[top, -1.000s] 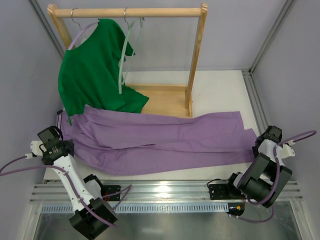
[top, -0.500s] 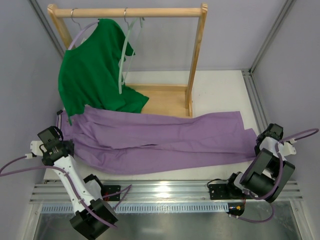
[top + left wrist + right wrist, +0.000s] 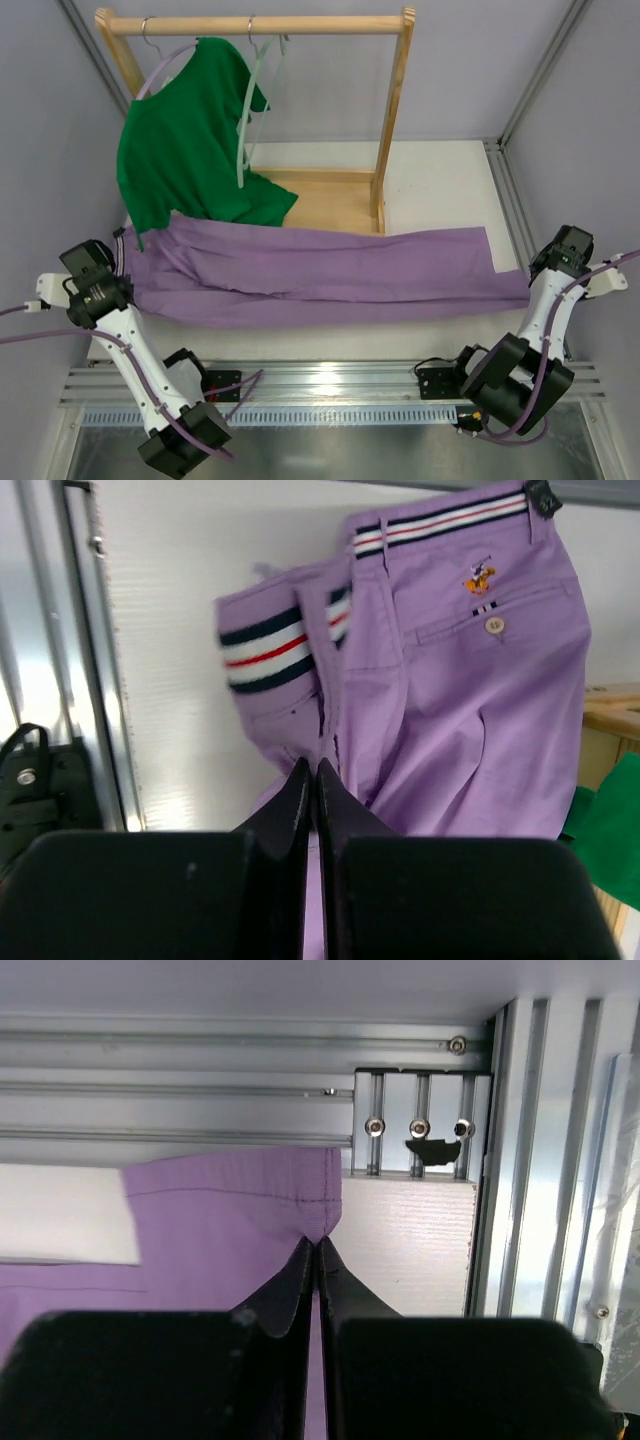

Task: Place the trousers on the hanger
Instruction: Fold the trousers

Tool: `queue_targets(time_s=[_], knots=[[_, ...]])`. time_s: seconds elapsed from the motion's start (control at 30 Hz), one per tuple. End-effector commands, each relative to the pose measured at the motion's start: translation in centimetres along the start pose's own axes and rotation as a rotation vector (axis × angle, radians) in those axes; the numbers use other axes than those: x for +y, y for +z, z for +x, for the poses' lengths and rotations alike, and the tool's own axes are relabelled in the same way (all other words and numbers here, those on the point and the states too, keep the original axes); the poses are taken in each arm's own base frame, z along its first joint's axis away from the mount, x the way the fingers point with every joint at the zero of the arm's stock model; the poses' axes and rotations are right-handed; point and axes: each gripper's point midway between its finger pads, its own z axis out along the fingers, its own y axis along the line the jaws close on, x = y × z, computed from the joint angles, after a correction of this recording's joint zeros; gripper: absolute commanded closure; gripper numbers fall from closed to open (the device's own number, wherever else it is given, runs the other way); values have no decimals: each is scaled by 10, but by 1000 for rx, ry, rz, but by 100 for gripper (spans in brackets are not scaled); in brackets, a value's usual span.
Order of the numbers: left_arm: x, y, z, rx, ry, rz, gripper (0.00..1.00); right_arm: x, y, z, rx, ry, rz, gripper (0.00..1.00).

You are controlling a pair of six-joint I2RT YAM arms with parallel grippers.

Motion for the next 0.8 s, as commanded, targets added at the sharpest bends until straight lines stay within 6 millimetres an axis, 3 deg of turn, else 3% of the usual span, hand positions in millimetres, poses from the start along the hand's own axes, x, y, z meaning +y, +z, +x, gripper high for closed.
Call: queue_targets(time_s=[0.0, 0.13, 0.3, 0.43, 0.77], knots=[[10, -23, -32, -115, 15, -79, 100, -9, -28, -32, -91, 10, 3, 96], [16, -44, -46, -161, 13, -109, 100, -10, -53, -55, -142, 15, -29, 96], [25, -57, -58, -220, 28, -150, 100, -14, -69, -56, -154, 11, -77, 96], [31, -77, -75, -292, 44, -178, 100, -30, -83, -68, -215, 15, -41, 96], [34, -112, -115, -529, 142, -202, 100, -66, -93, -63, -227, -1, 74, 96]])
